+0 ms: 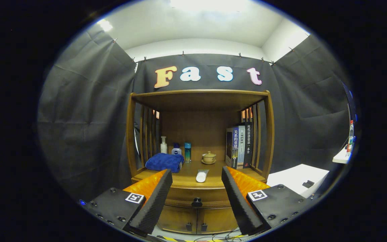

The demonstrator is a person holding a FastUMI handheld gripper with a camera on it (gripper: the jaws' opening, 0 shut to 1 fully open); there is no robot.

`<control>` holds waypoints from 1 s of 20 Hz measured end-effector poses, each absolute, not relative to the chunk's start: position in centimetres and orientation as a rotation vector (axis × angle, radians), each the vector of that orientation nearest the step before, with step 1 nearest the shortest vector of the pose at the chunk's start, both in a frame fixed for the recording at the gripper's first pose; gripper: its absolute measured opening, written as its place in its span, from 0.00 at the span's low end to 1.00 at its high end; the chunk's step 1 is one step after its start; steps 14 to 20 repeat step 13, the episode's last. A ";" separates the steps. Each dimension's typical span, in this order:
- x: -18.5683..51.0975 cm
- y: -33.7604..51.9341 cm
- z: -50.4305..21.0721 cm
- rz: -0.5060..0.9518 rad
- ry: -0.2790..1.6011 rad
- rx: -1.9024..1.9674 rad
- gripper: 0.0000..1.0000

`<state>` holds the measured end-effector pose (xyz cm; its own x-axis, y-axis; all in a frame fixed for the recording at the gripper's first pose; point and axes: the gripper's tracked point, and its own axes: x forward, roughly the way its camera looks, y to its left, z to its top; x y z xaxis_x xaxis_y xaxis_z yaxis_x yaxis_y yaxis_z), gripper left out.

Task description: Pull open the drawer, take out the items inside it, and place them on the countertop above the cabinet.

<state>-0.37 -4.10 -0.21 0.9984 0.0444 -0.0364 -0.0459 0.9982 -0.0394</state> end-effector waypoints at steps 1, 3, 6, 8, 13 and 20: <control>-0.4 -4.0 -0.2 0.048 0.037 -0.033 0.96; -0.2 -4.0 -0.2 0.048 0.032 -0.012 0.96; -0.2 -4.0 -0.3 0.045 0.031 -0.002 0.96; -0.3 -3.9 -0.4 0.046 0.034 0.002 0.96; -0.1 -3.7 -0.8 0.052 0.047 0.016 0.96; -0.1 -3.7 -0.8 0.052 0.047 0.016 0.96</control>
